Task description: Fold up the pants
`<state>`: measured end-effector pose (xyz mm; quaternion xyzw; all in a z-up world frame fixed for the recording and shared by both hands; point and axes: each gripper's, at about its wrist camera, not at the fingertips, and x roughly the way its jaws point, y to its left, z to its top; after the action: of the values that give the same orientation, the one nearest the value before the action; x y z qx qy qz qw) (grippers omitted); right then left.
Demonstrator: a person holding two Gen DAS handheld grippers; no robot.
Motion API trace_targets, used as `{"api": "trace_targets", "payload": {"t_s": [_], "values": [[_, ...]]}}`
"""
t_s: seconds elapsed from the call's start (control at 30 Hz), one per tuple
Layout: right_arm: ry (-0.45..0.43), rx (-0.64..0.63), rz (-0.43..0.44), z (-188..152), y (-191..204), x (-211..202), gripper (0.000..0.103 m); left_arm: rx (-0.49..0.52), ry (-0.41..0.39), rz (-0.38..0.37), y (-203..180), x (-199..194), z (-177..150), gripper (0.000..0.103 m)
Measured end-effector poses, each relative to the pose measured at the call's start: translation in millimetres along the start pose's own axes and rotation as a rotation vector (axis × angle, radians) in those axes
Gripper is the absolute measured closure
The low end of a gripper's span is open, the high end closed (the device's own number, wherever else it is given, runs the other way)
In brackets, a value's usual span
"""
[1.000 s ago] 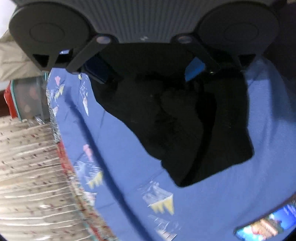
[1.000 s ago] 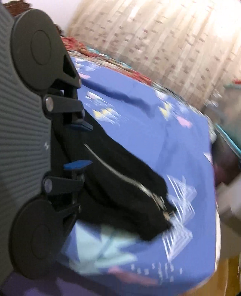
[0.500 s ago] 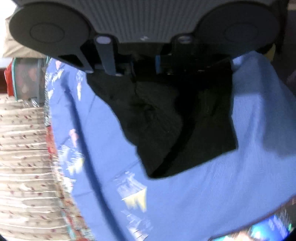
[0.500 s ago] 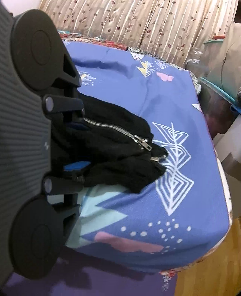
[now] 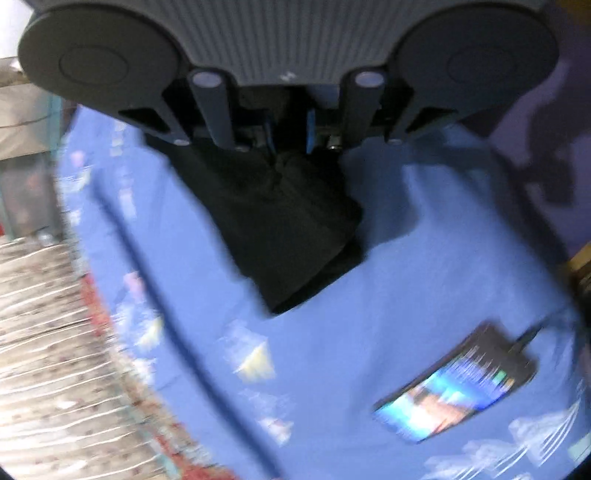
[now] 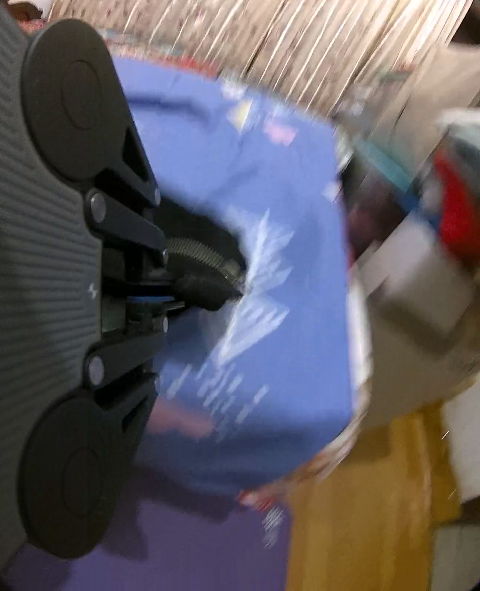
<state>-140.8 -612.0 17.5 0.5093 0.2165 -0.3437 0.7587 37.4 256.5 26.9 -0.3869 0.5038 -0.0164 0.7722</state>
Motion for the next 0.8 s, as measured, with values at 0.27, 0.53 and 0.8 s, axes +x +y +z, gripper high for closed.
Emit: {"api": "trace_targets", "payload": {"t_s": [0.27, 0.53, 0.8], "values": [[-0.213, -0.073, 0.001, -4, 21, -52, 0.067, 0.03, -0.083, -0.002, 12, -29, -3, 0.065], [0.354, -0.742, 0.539, -143, 181, -26, 0.065, 0.026, -0.062, -0.036, -1, -5, 4, 0.04], [0.682, -1.481, 0.718, -385, 268, -20, 0.046, 0.05, -0.035, -0.054, -9, 31, 16, 0.081]]}}
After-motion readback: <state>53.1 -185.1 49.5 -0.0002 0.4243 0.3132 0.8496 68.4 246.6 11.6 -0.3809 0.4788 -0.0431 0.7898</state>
